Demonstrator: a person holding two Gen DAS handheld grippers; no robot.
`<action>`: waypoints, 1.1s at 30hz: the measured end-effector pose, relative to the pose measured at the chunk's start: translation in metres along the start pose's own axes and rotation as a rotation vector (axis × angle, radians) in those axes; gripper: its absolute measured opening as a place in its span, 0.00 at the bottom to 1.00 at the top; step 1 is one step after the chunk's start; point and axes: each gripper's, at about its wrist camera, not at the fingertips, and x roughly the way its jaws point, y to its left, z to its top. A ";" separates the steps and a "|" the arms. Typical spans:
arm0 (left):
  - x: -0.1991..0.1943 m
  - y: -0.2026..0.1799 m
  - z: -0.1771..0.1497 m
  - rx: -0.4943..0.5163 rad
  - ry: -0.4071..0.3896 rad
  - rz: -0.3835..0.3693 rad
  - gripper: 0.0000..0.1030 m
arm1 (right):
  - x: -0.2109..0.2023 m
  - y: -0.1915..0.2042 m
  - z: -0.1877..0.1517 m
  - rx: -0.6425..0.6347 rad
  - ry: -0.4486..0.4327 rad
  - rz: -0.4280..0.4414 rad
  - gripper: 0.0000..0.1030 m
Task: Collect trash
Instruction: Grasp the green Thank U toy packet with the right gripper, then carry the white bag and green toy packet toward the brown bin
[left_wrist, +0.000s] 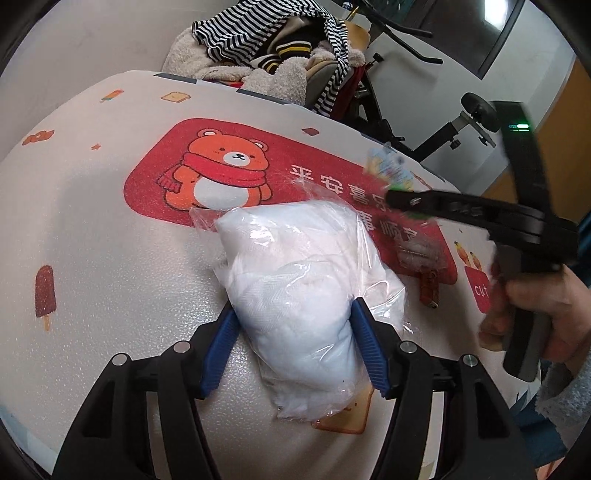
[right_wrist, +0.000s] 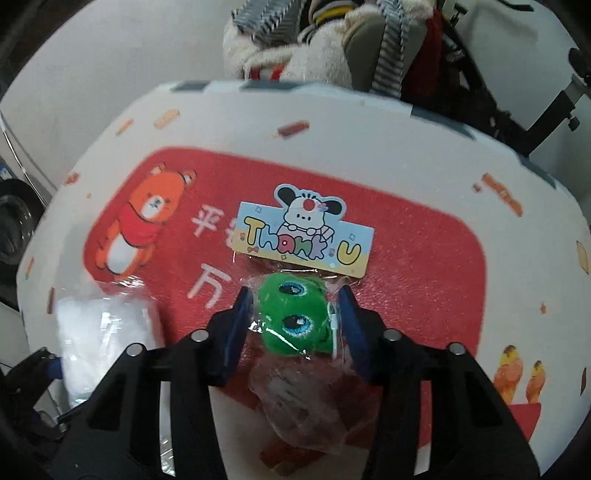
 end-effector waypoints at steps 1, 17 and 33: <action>0.000 0.000 0.000 -0.001 -0.002 0.003 0.59 | -0.008 0.000 -0.001 0.000 -0.023 0.001 0.46; -0.028 -0.032 -0.003 0.157 -0.003 0.084 0.37 | -0.124 -0.021 -0.077 0.020 -0.196 0.039 0.46; -0.127 -0.039 -0.044 0.202 -0.074 0.038 0.37 | -0.205 -0.014 -0.161 0.115 -0.332 0.124 0.46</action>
